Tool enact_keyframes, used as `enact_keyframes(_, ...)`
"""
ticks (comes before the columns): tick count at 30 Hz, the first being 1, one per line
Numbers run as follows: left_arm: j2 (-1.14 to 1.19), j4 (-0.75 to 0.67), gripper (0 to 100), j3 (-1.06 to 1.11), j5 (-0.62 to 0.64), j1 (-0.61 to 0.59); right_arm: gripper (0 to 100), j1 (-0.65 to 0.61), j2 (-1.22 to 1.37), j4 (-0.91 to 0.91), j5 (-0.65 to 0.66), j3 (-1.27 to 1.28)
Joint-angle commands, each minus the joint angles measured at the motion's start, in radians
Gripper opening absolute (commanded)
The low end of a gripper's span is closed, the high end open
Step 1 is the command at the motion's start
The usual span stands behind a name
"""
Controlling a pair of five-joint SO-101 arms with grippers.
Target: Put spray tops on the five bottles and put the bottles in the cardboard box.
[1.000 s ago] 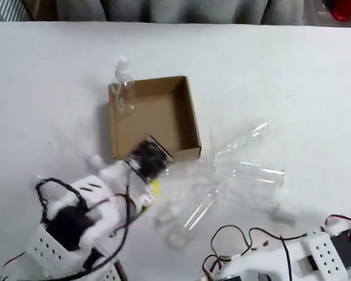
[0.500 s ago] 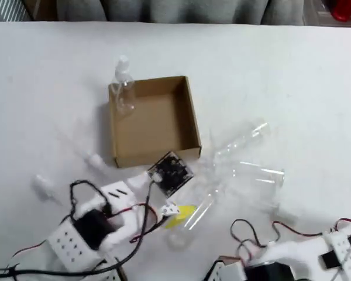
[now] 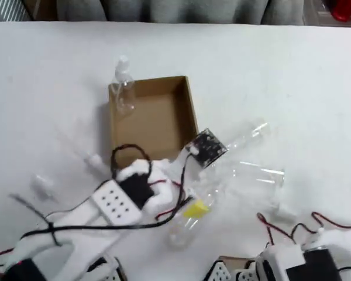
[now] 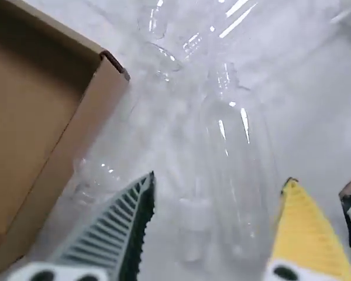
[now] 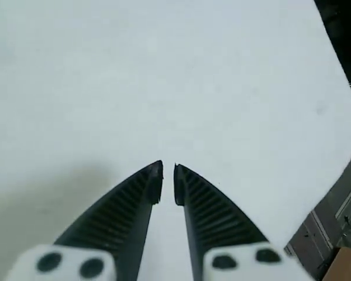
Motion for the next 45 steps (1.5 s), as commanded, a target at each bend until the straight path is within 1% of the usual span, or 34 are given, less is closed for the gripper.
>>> enact_keyframes(1, 0.124, -0.058, 35, -0.114, 0.012, 0.018, 1.5, 0.013, 0.042, -0.024, -0.003, -0.095)
enact_keyframes(4, 0.213, -0.08, 35, -0.149, 0.014, 0.019, 1.5, 0.012, 0.081, -0.024, -0.003, -0.115)
enact_keyframes(13, 0.39, -0.072, 35, -0.281, 0.02, 0.036, 1.5, 0.01, 0.11, -0.024, -0.003, -0.133)
enact_keyframes(14, 0.41, -0.072, 35, -0.293, 0.028, 0.039, 1.5, 0.008, 0.11, -0.024, -0.003, -0.133)
enact_keyframes(16, 0.455, -0.068, 35, -0.325, 0.083, 0.042, 1.5, 0.007, 0.11, -0.024, -0.003, -0.132)
enact_keyframes(22, 0.631, 0.081, 35, -0.517, 0.146, 0.035, 1.5, 0.004, 0.11, -0.024, -0.003, -0.129)
enact_keyframes(25, 0.711, 0.121, 35, -0.603, 0.219, 0.035, 1.5, 0.002, 0.11, -0.024, -0.003, -0.129)
enact_keyframes(27, 0.753, 0.141, 35, -0.643, 0.229, 0.035, 1.5, 0.002, 0.11, -0.024, -0.003, -0.129)
enact_keyframes(35, 0.849, 0.147, 35, -0.686, 0.221, 0.036, 1.5, -0.001, 0.111, -0.024, -0.003, -0.127)
enact_keyframes(39, 0.857, 0.146, 35, -0.689, 0.149, 0.036, 1.5, -0.007, 0.111, -0.024, -0.003, -0.127)
enact_keyframes(45, 0.897, 0.144, 35, -0.698, 0.138, 0.036, 1.5, -0.007, 0.111, -0.022, -0.003, -0.127)
